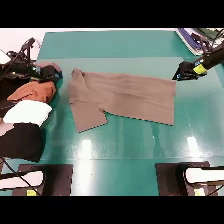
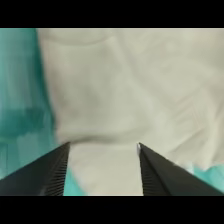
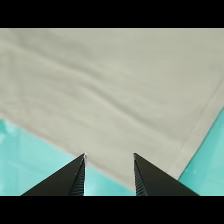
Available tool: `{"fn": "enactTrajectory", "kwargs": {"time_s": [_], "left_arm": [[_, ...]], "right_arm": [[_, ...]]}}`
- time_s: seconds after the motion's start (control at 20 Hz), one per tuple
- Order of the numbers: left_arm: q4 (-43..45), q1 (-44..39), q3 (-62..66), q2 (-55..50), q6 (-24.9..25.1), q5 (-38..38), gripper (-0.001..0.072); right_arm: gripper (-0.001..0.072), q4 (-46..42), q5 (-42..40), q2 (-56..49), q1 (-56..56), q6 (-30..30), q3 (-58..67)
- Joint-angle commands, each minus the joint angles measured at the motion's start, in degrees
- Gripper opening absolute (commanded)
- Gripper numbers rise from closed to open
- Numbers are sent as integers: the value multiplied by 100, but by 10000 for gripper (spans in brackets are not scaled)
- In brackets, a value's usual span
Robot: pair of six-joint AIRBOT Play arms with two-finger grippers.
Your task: Fold the shirts.
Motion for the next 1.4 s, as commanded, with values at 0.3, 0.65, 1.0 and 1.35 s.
{"fn": "enactTrajectory", "kwargs": {"time_s": [0.3,0.65,1.0,1.35], "left_arm": [[-365,-225,-1727,-461,321,1355,488],[-656,-741,-1696,-872,284,1646,484],[-481,-549,-625,-660,260,413,28],[-330,-549,-525,-48,365,278,28]], "right_arm": [[335,710,-389,1263,-308,-146,-1851],[335,682,-417,1611,-570,-146,-2159],[344,595,-531,2411,-1869,-146,-3945],[467,1051,-1307,2046,-3309,-402,-6094]]}}
